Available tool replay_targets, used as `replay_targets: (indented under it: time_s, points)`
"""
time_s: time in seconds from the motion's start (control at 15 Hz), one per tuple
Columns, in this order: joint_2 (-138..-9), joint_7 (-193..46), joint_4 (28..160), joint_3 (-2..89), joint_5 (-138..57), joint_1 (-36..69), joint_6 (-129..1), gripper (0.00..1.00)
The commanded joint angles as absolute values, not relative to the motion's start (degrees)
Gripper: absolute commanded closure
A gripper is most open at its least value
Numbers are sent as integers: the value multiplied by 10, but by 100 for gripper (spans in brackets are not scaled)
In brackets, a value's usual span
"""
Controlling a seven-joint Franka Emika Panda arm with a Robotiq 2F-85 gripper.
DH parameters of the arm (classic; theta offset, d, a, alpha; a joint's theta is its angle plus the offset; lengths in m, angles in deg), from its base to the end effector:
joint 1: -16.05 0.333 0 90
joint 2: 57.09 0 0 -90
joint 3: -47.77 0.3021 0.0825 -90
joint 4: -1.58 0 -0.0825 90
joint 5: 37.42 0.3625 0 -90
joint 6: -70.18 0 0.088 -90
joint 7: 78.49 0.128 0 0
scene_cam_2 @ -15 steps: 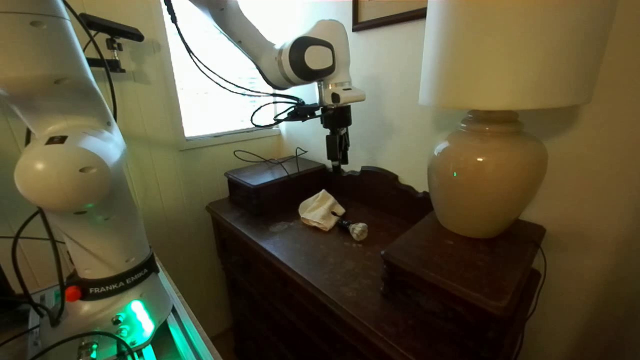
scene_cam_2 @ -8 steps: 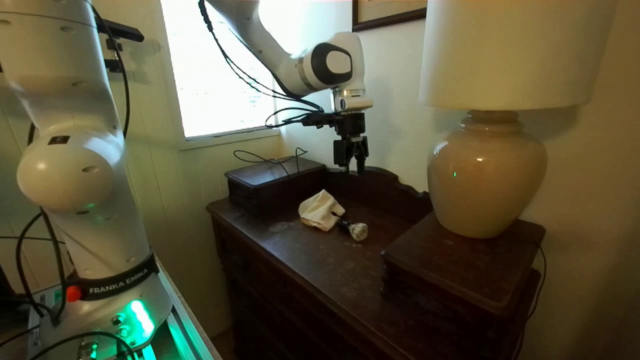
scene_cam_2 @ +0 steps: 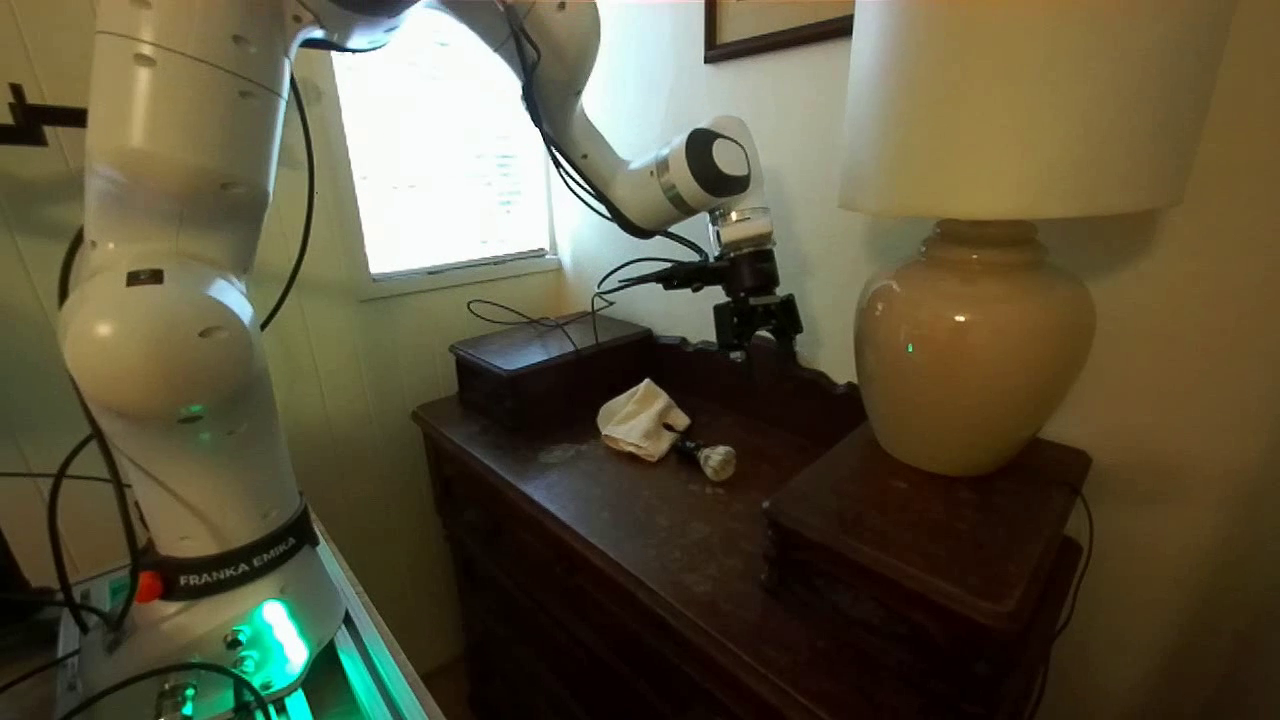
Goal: Move the lamp to the right
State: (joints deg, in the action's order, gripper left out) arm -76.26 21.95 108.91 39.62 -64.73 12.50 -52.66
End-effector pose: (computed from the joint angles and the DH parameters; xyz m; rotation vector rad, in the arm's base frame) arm 0.5842 -0.1450 0.3171 1.8475 -2.0516 0.3652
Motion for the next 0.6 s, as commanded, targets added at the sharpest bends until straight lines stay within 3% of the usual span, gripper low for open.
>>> replay_targets:
  time_s: [0.0,0.53]
  points:
    - [-829,255,1014,364,-680,151,-502,0]
    - [-838,215,1022,354,-678,151,-546,0]
